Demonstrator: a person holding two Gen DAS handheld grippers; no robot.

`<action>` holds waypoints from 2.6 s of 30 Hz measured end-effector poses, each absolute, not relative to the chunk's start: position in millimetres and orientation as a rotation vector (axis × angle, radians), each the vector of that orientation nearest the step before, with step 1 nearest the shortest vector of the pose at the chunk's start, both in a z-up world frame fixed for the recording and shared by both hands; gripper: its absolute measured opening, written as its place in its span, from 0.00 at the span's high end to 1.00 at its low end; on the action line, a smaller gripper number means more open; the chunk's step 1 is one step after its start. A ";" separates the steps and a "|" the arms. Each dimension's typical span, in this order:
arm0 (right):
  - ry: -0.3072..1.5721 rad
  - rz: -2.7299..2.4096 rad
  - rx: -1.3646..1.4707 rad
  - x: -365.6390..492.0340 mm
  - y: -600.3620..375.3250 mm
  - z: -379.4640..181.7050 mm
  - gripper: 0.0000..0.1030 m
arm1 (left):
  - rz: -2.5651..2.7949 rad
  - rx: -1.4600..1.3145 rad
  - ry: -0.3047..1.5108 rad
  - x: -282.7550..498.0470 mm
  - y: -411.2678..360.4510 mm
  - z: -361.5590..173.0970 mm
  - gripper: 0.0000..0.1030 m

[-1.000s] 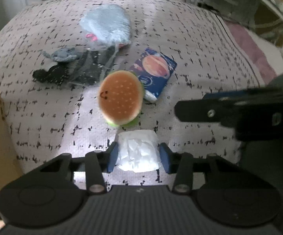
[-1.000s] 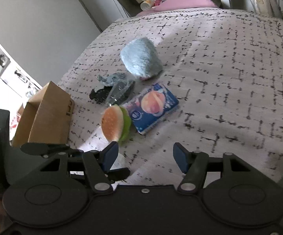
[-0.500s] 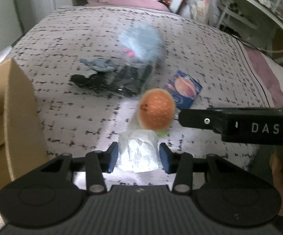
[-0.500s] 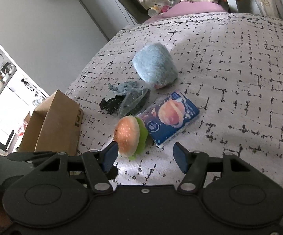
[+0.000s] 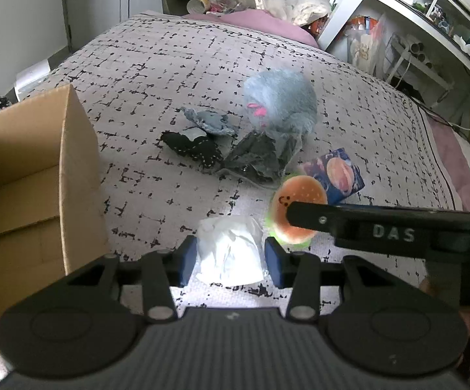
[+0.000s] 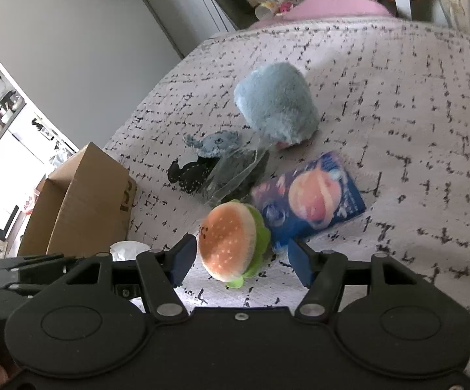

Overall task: Organize soft objects
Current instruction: 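Close the left tool on the white cloth while the right tool grasps the plush burger, then carry the white cloth and plush burger with both tools over the cardboard box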

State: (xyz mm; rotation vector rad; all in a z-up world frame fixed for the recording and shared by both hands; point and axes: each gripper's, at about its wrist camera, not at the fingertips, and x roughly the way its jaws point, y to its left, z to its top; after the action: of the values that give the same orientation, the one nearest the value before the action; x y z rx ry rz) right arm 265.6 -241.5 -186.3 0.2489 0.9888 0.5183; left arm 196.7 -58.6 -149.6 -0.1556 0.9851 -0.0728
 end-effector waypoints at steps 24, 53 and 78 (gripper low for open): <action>0.921 0.520 0.301 244.1 -258.5 -121.6 0.78 | -0.124 -0.013 0.908 187.5 -58.0 -92.5 0.57; 0.825 0.628 0.214 231.3 -193.2 -62.2 0.78 | -0.018 -0.066 0.844 174.1 20.1 -40.5 0.57; 0.867 0.738 0.125 243.6 -95.3 -76.6 0.78 | 0.113 -0.115 0.908 199.0 115.8 -77.4 0.57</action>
State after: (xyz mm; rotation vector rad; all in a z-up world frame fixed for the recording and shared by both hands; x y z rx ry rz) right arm 243.6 -95.3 -76.6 0.1254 0.8670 0.7382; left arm 199.0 115.8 -77.4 -0.1151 0.9080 0.1132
